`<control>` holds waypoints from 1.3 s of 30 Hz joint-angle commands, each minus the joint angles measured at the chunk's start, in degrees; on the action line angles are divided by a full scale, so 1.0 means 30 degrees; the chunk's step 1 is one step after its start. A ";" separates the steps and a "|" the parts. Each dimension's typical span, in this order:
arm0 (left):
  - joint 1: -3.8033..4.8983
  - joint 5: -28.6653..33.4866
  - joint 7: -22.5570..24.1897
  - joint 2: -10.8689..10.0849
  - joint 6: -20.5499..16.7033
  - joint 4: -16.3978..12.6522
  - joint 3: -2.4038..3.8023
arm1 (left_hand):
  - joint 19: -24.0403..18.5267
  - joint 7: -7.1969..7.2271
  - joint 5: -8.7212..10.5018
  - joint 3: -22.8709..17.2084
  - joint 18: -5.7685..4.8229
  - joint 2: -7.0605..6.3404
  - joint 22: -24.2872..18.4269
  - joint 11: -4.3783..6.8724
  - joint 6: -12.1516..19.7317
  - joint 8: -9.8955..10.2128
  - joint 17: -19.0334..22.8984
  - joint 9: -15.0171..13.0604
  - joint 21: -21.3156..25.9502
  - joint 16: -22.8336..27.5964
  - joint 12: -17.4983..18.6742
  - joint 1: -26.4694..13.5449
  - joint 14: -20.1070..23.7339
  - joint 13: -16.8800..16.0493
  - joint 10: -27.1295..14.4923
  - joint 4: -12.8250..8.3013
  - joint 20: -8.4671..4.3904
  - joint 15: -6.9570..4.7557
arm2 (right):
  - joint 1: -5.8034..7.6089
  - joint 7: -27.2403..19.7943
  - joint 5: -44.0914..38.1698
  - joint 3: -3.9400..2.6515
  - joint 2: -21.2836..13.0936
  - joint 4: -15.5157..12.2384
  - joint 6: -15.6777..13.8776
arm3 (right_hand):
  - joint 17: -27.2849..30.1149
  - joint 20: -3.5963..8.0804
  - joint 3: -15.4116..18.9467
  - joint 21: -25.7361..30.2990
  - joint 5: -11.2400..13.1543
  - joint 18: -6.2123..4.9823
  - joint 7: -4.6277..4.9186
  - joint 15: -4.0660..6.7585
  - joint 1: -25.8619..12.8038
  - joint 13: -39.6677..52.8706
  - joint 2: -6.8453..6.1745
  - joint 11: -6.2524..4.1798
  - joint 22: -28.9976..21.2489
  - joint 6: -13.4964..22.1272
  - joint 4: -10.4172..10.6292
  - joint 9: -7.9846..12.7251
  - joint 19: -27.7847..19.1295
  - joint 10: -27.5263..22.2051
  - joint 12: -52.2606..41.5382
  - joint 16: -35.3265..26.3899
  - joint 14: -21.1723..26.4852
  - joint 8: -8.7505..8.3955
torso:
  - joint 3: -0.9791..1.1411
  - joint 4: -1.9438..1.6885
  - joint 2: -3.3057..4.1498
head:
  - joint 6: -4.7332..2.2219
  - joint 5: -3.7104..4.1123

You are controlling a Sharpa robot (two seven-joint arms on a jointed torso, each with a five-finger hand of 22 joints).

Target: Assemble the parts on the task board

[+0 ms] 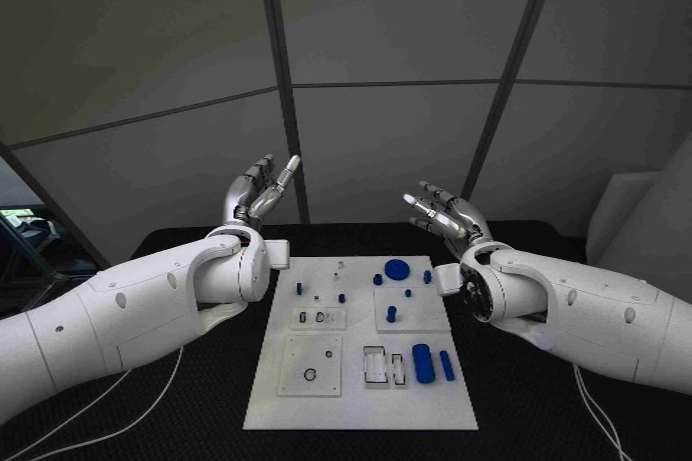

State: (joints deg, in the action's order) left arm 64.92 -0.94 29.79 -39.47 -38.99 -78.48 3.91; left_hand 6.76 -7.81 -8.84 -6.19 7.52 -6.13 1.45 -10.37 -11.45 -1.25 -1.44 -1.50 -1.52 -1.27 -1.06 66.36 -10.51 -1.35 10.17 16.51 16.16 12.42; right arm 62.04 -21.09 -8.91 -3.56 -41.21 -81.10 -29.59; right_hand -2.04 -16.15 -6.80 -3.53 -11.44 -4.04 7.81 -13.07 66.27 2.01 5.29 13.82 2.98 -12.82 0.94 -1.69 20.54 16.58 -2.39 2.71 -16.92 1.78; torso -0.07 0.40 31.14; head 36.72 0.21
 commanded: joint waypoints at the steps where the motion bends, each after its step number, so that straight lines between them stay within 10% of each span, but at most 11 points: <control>1: 0.0031 -0.0446 0.0549 0.0027 0.0823 0.0021 0.0019 | 0.0046 -0.1806 -0.0099 -0.0069 -0.0091 0.0187 0.0047 -0.0337 -0.0327 -0.0134 -0.0053 -0.0050 -0.0137 -0.0106 -0.0147 0.0579 -0.0261 -0.0056 0.0252 0.0150 0.0226 0.0218 | 0.0117 0.1729 -0.2368 -0.0127 0.0156 0.0384 0.3388 | -0.0663 -0.0148 -0.0281 -0.1794 0.0186 -0.1362 0.2769 0.0205 0.2665 0.0661 0.0105 0.0042 0.0856 -0.5002 -0.1372 -0.0568 0.5343 0.7950 -0.1637 0.1813 -0.8635 0.1006 | -0.0002 0.0006 -0.0001 | 0.0004 0.0000; 8: 0.0031 -0.0446 0.0549 0.0027 0.0823 0.0021 0.0019 | 0.1553 -0.2322 -0.0006 -0.0280 -0.0238 0.0689 0.0435 -0.1035 -0.2082 -0.0443 -0.0406 -0.0250 -0.0888 -0.0778 -0.0487 0.1245 -0.3426 -0.0280 0.2537 0.0073 0.0216 0.0514 | 0.0203 0.2210 -0.2962 -0.0271 0.0299 0.0745 0.4281 | -0.0544 -0.0078 -0.1018 -0.2590 0.0242 -0.2175 0.2000 0.1111 0.3698 0.0524 -0.0147 -0.0815 0.0898 -1.0306 -0.2474 -0.0779 0.7433 1.1879 -0.1955 0.2049 -1.2277 0.1629 | -0.0002 0.0006 -0.0001 | 0.0004 0.0000; 9: 0.0023 0.0042 0.0438 -0.0551 0.1991 0.0114 0.0011 | 0.3101 -0.2495 0.0018 -0.0306 -0.0163 0.0768 0.0801 -0.1338 -0.3154 -0.0669 -0.0610 -0.0371 -0.1597 -0.1294 -0.0832 0.1528 -0.5372 -0.0448 0.4259 0.0048 0.0222 0.0464 | 0.0212 0.2030 -0.9315 -0.0273 -0.0020 0.1526 0.1448 | -0.0533 0.0016 -0.1302 -0.2754 0.0243 -0.2162 0.1867 0.1326 0.3719 0.0497 -0.0256 -0.0981 0.0874 -1.1613 -0.2635 -0.0772 0.7913 1.2522 -0.1830 0.1983 -1.2939 0.1676 | -0.0018 0.0136 0.0348 | 0.0062 -0.0009; 10: 0.0022 0.0011 0.0449 -0.0616 0.2030 0.0071 0.0010 | 0.4379 -0.2493 0.0037 -0.0319 -0.0102 0.0851 0.1099 -0.1483 -0.3986 -0.0851 -0.0734 -0.0462 -0.2188 -0.1641 -0.1135 0.1701 -0.6702 -0.0578 0.5665 0.0016 0.0200 0.0388 | 0.0215 0.2030 -0.9825 -0.0275 -0.0036 0.1563 0.1441 | -0.0570 0.0179 -0.1501 -0.2930 0.0268 -0.2189 0.1735 0.1484 0.3724 0.0507 -0.0384 -0.1118 0.0894 -1.2259 -0.2748 -0.0773 0.8337 1.3028 -0.1798 0.2032 -1.3507 0.1709 | -0.0012 0.0139 0.0385 | 0.0075 -0.0016; 13: 0.0018 -0.0097 0.0433 -0.0785 0.2180 -0.0061 0.0008 | 0.9154 -0.2632 0.0098 -0.0279 0.0452 0.1052 0.2198 -0.1077 -0.7226 -0.1614 -0.1205 -0.0818 -0.4530 -0.3029 -0.2481 0.2171 -1.1228 -0.1052 1.1079 -0.0116 0.0162 -0.0231 | 0.0247 0.2065 -1.1117 -0.0277 -0.0075 0.1630 0.1468 | -0.0592 0.0532 -0.2191 -0.3220 0.0316 -0.2200 0.1499 0.1829 0.3574 0.0498 -0.0686 -0.1377 0.0858 -1.3038 -0.2899 -0.0704 0.9215 1.4111 -0.1480 0.1942 -1.4693 0.1528 | 0.0022 0.0142 0.0525 | 0.0087 -0.0008; 19: 0.0009 -0.0806 0.0256 -0.1303 0.2668 -0.0596 0.0004 | 1.2496 -0.1986 0.0129 0.0103 0.1022 0.1313 0.2836 -0.0183 -1.2730 -0.2729 -0.1590 -0.1151 -0.6407 -0.4059 -0.3282 0.2850 -1.5054 -0.0975 1.4539 -0.0381 -0.0332 -0.1276 | 0.0463 0.2337 -1.4082 -0.0283 -0.0164 0.1795 0.1781 | -0.0719 0.1071 -0.3517 -0.3640 0.0354 -0.2223 0.1311 0.2339 0.3280 0.0531 -0.1328 -0.1785 0.0810 -1.4015 -0.3012 -0.0707 1.0455 1.5641 -0.0927 0.1777 -1.6427 0.1175 | 0.0068 0.0110 0.0985 | -0.0009 0.0031; 27: -0.0015 -0.1813 -0.0076 -0.2169 0.3260 -0.1719 0.0004 | 1.4574 -0.1456 0.0140 0.0511 0.1022 0.1491 0.3192 0.0490 -1.4303 -0.2447 -0.2408 -0.0834 -0.7523 -0.4217 -0.3093 0.3374 -1.7877 -0.0903 1.6808 -0.0672 -0.1135 -0.2109 | 0.1027 0.3405 -1.7948 -0.0289 -0.0284 0.1824 0.2907 | -0.1291 0.2081 -0.4295 -0.5036 0.0437 -0.2201 0.1012 0.3237 0.3304 0.0580 -0.1987 -0.2247 0.1319 -1.4932 -0.3106 -0.0747 1.2581 1.7022 -0.0520 0.2310 -1.9165 0.0916 | 0.0086 0.0020 0.1769 | -0.0264 0.0146; 31: -0.0022 -0.2199 -0.0271 -0.2767 0.3651 -0.2660 0.0007 | 1.5314 -0.1346 0.0136 0.0677 0.1009 0.1541 0.3396 0.0665 -1.4710 -0.2137 -0.3050 -0.0774 -0.8044 -0.4351 -0.2758 0.3588 -1.9094 -0.0908 1.7411 -0.0807 -0.1460 -0.2414 | 0.1494 0.4849 -2.1017 -0.0292 -0.0276 0.1613 0.4312 | -0.2177 0.2993 -0.3959 -0.6777 0.0258 -0.2149 0.0746 0.3818 0.3448 0.0604 -0.2254 -0.2627 0.2212 -1.5367 -0.3174 -0.0747 1.4147 1.7656 -0.0463 0.3454 -2.1454 0.0840 | 0.0032 -0.0036 0.2256 | -0.0384 0.0248; 39: -0.0051 -0.2429 -0.0437 -0.3471 0.4293 -0.4148 0.0015 | 1.5897 -0.1311 0.0140 0.0805 0.0999 0.1596 0.3591 0.0721 -1.4847 -0.1846 -0.3493 -0.0760 -0.8506 -0.4261 -0.2396 0.3675 -1.9617 -0.0887 1.7566 -0.0871 -0.1664 -0.2529 | 0.2079 0.7580 -2.5972 -0.0298 -0.0006 0.1054 0.6341 | -0.3578 0.3524 -0.3584 -0.8761 0.0361 -0.2115 0.0471 0.4217 0.3203 0.0618 -0.2638 -0.2918 0.3344 -1.5742 -0.2862 -0.0736 1.4996 1.8039 -0.0422 0.5039 -2.3086 0.0732 | -0.0104 -0.0187 0.3097 | -0.0506 0.0427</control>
State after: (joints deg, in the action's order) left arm 64.70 -6.65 28.86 -49.74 -28.61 -90.27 3.89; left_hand 54.16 -11.66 -8.63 -4.03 11.16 -1.43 12.16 -8.11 -55.50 -7.13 -11.84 -3.85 -26.88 -14.20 -8.39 76.85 -69.43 -4.06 62.40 13.97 11.07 4.80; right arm 68.03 -3.94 -76.29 -4.41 -41.34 -77.66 -15.21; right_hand -11.15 -6.42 -17.75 -27.31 -10.49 -9.82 9.51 -1.07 76.01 3.82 -1.98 5.39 11.69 -59.35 -7.98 -3.86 64.03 69.89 -3.88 15.92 -82.52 4.16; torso -0.19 0.06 39.23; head 35.30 1.37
